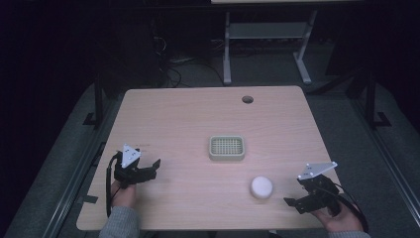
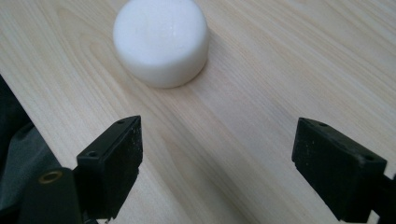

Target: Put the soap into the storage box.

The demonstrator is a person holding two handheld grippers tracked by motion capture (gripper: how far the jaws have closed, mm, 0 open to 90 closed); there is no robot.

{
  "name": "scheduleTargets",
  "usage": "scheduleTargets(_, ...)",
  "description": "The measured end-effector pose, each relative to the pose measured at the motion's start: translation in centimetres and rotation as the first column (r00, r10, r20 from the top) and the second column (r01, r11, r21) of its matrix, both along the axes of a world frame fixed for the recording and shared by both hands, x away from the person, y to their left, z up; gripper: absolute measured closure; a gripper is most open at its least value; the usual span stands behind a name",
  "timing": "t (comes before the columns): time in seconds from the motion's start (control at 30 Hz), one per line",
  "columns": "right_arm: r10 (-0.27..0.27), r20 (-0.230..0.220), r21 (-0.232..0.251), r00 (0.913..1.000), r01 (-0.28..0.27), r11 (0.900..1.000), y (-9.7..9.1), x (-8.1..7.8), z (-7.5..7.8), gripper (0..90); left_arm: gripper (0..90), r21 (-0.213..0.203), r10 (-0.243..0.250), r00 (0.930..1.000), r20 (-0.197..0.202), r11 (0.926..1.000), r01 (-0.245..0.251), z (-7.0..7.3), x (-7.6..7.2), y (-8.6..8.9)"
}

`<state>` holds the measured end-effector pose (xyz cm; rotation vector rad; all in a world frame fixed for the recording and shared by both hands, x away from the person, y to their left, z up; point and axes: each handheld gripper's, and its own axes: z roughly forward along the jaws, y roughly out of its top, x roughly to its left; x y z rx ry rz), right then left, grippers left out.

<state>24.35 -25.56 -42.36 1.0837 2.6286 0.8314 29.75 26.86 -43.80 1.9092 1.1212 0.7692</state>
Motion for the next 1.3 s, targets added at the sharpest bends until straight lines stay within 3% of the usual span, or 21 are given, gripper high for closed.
scheduleTargets(0.57, 0.065, -0.016, -0.043, 0.9977, -0.066, 0.9969, 1.8, 0.8, 1.4, 15.6, 14.8, -0.002, 0.003, 1.0000, 0.000, 1.0000, -0.003, 0.0, 0.0, 0.0)
scheduleTargets(1.3, 0.137, -0.052, -0.085, 0.9891, -0.141, 0.9863, 4.6, 1.8, 1.9, 15.6, 14.8, 0.000, -0.002, 1.0000, 0.001, 1.0000, 0.002, 0.1, 0.0, -0.1)
